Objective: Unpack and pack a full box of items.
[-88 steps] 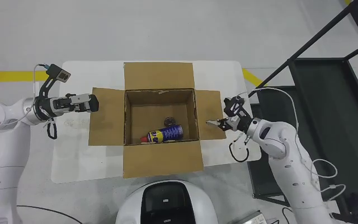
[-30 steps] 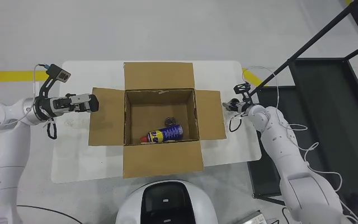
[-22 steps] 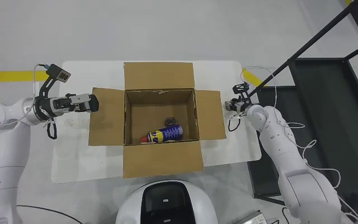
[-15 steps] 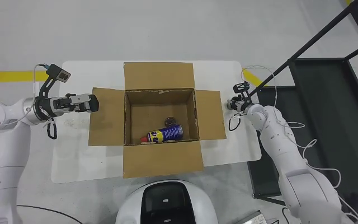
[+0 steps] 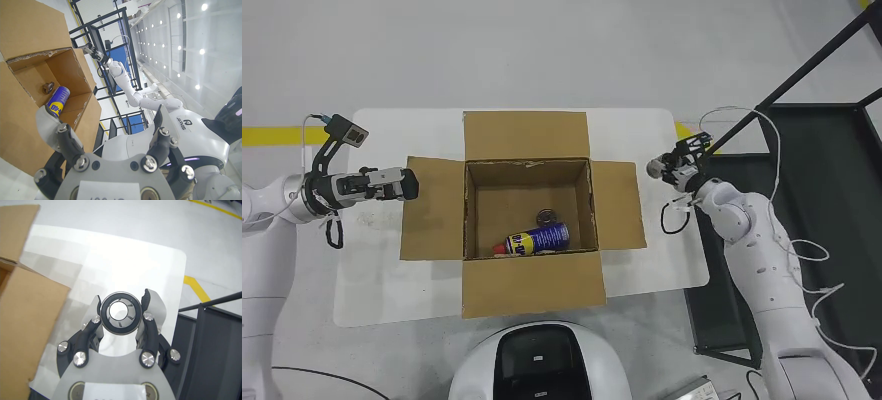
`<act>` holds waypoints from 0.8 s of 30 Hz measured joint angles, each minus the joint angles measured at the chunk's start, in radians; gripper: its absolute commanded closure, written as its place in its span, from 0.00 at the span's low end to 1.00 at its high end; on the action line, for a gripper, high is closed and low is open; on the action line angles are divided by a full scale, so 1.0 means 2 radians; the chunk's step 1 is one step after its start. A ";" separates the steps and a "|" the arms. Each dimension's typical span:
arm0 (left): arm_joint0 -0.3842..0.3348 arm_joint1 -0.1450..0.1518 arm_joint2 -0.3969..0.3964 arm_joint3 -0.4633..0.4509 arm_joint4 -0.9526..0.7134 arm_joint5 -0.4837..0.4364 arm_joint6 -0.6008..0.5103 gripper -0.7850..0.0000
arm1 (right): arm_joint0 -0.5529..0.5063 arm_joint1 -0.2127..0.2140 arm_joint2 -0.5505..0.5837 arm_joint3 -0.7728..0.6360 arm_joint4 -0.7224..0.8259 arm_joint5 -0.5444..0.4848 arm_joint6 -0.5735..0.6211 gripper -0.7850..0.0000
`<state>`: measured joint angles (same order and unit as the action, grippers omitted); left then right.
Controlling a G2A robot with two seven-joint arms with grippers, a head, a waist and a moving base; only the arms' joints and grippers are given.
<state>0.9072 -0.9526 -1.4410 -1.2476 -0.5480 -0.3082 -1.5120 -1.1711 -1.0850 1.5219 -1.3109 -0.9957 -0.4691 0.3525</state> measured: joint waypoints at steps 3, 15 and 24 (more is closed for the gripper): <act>0.000 0.000 0.000 0.000 0.000 0.000 0.000 0.00 | -0.025 0.002 0.009 -0.073 0.006 -0.008 0.004 1.00; 0.000 0.000 0.000 0.000 0.000 0.000 0.000 0.00 | -0.028 -0.007 -0.106 -0.214 0.014 -0.048 0.046 1.00; 0.000 0.000 0.000 0.000 0.000 0.000 0.000 0.00 | -0.015 -0.012 -0.140 -0.193 0.006 -0.049 0.032 1.00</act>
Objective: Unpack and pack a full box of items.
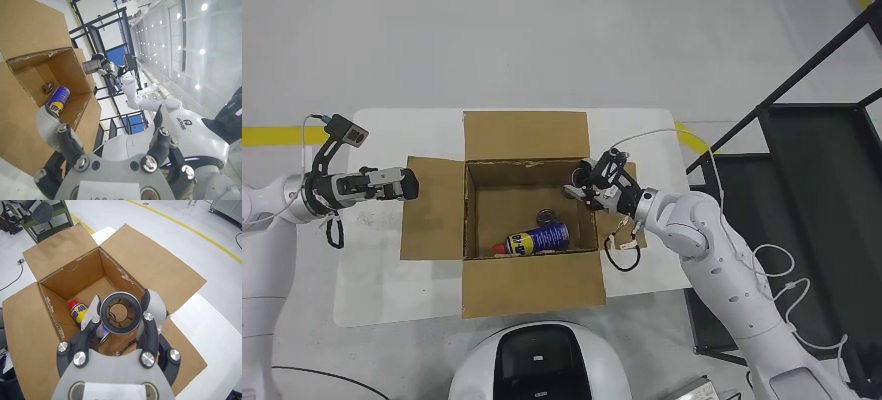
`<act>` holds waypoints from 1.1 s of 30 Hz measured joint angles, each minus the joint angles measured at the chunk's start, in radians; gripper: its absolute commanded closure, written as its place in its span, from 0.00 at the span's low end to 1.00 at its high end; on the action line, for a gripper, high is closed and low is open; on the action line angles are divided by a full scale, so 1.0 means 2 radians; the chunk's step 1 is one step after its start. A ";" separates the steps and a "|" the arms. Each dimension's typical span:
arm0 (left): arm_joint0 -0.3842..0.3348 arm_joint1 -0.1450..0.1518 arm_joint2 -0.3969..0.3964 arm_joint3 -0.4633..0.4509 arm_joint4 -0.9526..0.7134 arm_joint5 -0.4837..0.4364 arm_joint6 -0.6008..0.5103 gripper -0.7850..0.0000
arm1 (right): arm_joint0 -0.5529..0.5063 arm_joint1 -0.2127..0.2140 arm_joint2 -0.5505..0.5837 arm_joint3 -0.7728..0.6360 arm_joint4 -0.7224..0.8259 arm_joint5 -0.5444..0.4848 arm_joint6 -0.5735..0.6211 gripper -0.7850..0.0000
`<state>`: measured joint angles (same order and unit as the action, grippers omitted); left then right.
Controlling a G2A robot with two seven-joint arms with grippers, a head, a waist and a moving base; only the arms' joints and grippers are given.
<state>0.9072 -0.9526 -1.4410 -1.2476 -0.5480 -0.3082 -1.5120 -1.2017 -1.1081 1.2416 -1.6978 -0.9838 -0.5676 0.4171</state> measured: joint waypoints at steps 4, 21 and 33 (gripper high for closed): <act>0.000 0.000 0.000 0.000 0.000 0.000 0.000 0.00 | 0.000 0.000 0.000 0.000 0.000 0.000 0.000 1.00; 0.000 0.000 0.000 0.000 0.000 0.000 0.000 0.00 | 0.141 -0.046 -0.178 0.114 -0.037 0.017 -0.007 1.00; 0.000 0.000 0.000 0.000 0.000 0.000 0.000 0.00 | 0.257 -0.121 -0.327 0.328 -0.068 0.034 -0.065 1.00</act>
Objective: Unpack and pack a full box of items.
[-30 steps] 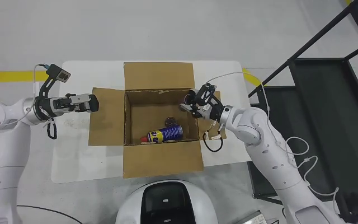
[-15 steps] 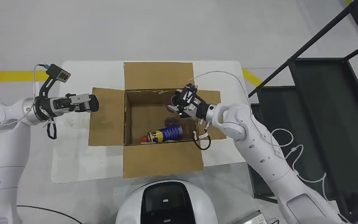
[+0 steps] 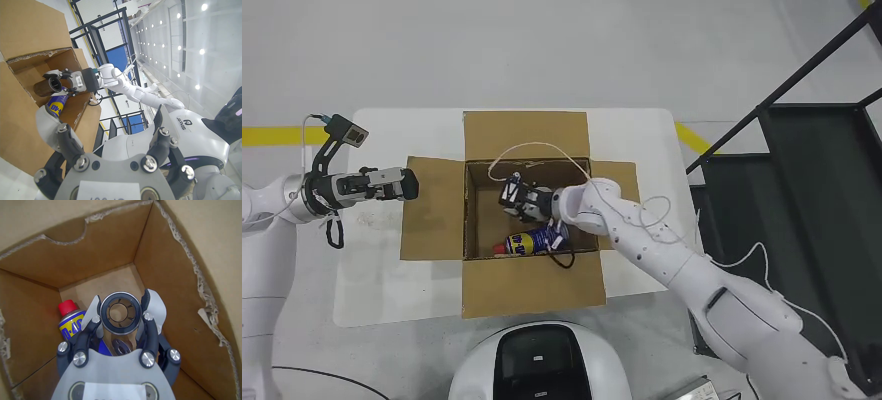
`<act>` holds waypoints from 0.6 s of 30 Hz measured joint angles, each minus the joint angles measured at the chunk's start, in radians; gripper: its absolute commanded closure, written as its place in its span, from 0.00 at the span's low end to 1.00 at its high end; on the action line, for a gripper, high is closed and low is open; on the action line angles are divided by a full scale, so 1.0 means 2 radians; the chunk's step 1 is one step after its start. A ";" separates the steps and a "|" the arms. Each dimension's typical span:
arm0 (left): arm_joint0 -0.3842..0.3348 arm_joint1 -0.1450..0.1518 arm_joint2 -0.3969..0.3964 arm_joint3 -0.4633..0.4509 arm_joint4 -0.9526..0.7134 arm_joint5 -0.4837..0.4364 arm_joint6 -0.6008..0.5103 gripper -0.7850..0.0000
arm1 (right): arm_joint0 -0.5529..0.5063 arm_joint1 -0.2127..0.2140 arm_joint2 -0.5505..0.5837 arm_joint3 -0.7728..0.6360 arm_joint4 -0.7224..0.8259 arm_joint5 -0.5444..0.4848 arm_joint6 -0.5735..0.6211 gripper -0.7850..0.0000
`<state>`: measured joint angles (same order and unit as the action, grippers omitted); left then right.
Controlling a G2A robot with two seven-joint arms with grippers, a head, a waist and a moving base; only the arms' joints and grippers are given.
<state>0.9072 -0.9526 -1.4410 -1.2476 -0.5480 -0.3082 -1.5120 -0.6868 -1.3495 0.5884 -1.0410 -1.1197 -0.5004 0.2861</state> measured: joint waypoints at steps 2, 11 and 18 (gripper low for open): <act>0.000 0.000 0.000 0.000 0.000 0.000 0.000 0.00 | 0.010 -0.009 -0.009 0.027 -0.001 -0.003 -0.007 1.00; 0.000 0.000 0.000 0.000 0.000 0.000 0.000 0.00 | 0.037 -0.041 -0.032 0.110 -0.001 -0.011 -0.027 0.00; 0.000 0.000 0.000 0.000 0.000 0.000 0.000 0.00 | 0.048 -0.048 -0.026 0.123 0.002 -0.033 -0.037 0.00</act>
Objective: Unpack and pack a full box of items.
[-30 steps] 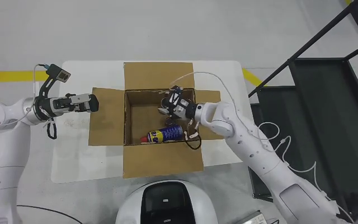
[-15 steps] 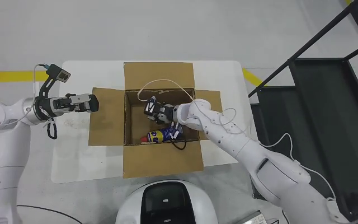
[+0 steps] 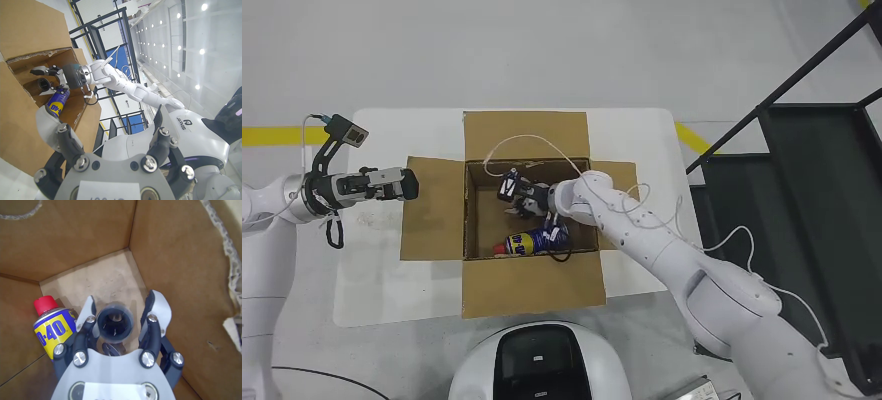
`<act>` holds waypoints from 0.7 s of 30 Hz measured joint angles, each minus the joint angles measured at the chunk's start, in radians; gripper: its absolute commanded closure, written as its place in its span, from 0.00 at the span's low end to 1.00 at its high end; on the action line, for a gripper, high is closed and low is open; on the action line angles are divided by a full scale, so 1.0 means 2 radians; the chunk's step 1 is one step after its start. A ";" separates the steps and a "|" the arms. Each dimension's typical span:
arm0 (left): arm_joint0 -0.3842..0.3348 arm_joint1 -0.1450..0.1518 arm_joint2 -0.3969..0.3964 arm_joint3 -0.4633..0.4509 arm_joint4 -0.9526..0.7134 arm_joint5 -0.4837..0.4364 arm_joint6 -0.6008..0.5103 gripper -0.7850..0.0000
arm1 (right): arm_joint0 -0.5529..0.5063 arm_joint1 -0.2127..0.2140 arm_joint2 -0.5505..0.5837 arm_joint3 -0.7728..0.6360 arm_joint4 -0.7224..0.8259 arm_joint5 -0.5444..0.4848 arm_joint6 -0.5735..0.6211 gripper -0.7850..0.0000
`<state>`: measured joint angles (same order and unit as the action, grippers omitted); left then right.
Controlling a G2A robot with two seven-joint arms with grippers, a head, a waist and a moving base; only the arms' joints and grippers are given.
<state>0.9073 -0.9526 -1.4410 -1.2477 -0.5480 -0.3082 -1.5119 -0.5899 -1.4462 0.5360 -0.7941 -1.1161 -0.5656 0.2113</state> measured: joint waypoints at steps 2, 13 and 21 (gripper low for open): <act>0.005 0.000 0.001 -0.007 0.004 0.003 0.009 0.00 | -0.002 0.005 0.010 -0.009 0.000 -0.013 -0.007 0.00; 0.036 0.013 -0.015 0.009 -0.058 0.012 -0.012 0.00 | -0.082 0.079 0.142 -0.171 0.086 -0.172 0.059 0.00; 0.019 0.009 0.011 0.092 -0.103 0.005 -0.006 0.00 | -0.217 0.138 0.287 -0.356 0.281 -0.123 0.245 0.00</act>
<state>0.9448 -0.9342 -1.4182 -1.0639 -0.7543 -0.2975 -1.5232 -1.0232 -1.1696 1.1108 -1.5067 -0.5531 -0.8107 0.7020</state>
